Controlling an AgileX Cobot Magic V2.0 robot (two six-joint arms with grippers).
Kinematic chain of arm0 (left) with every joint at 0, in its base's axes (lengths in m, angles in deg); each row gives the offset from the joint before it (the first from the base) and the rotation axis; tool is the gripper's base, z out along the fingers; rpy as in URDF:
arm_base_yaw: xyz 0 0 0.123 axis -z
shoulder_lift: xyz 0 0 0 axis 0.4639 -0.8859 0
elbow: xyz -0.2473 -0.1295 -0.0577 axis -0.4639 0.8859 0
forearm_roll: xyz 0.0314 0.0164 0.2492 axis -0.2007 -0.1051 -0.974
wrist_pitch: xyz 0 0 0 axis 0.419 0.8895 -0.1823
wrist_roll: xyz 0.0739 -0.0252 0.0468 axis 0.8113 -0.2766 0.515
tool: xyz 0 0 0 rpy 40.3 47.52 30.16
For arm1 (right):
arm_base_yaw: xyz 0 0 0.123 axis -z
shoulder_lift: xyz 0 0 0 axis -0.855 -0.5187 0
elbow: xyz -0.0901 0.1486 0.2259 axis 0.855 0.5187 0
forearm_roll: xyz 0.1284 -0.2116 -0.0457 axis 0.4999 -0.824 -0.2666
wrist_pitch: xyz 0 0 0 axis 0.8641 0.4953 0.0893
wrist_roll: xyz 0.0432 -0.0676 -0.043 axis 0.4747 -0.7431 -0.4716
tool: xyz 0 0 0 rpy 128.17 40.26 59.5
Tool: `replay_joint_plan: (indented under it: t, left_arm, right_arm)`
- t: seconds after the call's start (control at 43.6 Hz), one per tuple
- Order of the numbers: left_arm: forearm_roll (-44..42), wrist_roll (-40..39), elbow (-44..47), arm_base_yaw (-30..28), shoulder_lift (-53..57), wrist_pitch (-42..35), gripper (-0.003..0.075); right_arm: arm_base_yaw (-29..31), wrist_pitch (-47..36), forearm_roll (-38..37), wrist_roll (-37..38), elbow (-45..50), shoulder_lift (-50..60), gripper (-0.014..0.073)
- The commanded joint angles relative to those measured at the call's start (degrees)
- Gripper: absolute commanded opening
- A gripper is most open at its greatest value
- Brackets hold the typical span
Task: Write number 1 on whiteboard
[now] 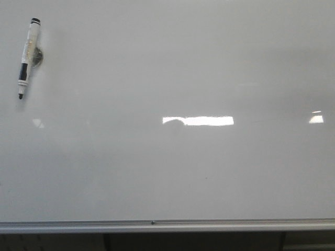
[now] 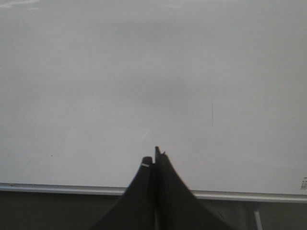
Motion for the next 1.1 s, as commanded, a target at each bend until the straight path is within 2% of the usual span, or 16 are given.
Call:
replay_joint_plan:
  t: [0.0,0.161,0.229,0.275,0.321,0.413,0.459,0.528,0.596,0.688,0.849,0.986,1.078]
  left_arm:
    - [1.26,-0.65,-2.03,0.35,-2.01,-3.48,-0.0020]
    - [0.86,-0.65,-2.03,0.35,-3.53,-2.68,-0.0020]
    - [0.39,-0.65,-2.03,0.35,-3.78,-2.68,-0.0010]
    - [0.39,-0.09,-2.03,0.35,-3.83,-2.87,0.0032]
    - [0.39,-0.07,-2.03,0.35,-3.83,-3.17,0.0095]
    - [0.39,0.79,-2.03,0.35,-3.83,-3.31,0.0301]
    - [0.39,0.79,-2.03,0.35,-3.83,-3.31,0.0407]
    - [0.49,0.79,-2.32,0.45,-3.93,-3.31,0.0535]
    - [0.49,1.77,-2.85,1.11,-4.49,-3.31,0.0571]
    - [1.11,5.78,-4.51,3.31,-5.80,-3.20,0.0564]
    - [0.84,8.34,-7.55,9.22,-9.38,-3.11,0.0564]
    - [-2.01,8.45,-10.09,12.83,-15.12,-3.23,0.0564]
    - [-4.10,4.95,-12.45,11.88,-20.14,-2.66,0.0564]
  right_arm:
    - [-0.05,-3.32,0.00,-0.40,-1.99,-2.51,-0.0068]
    - [-0.05,-3.46,0.00,-2.48,-1.99,-4.03,-0.0043]
    - [-0.05,-3.46,0.00,-3.12,-1.99,-4.08,0.0043]
    - [-0.05,-3.46,0.00,-3.17,-1.99,-4.08,0.0112]
    - [-0.05,-3.46,0.00,-3.23,-1.99,-4.08,0.0234]
    - [-0.05,-3.68,0.00,-3.23,-1.99,-4.08,0.0479]
    - [-0.05,-3.80,0.00,-3.23,-1.99,-4.08,0.0564]
    - [-0.05,-3.84,0.00,-3.23,-1.99,-4.08,0.0637]
    - [-0.05,-3.90,0.00,-3.23,-1.99,-4.08,0.0649]
    - [-0.05,-4.05,0.00,-3.23,-1.99,-4.08,0.0643]
    - [-0.05,-4.34,0.00,-3.23,-1.99,-4.08,0.0643]
    - [-0.05,-4.28,0.00,-3.23,-1.99,-4.08,0.0643]
    - [-0.05,-4.21,0.00,-3.23,-1.99,-4.08,0.0643]
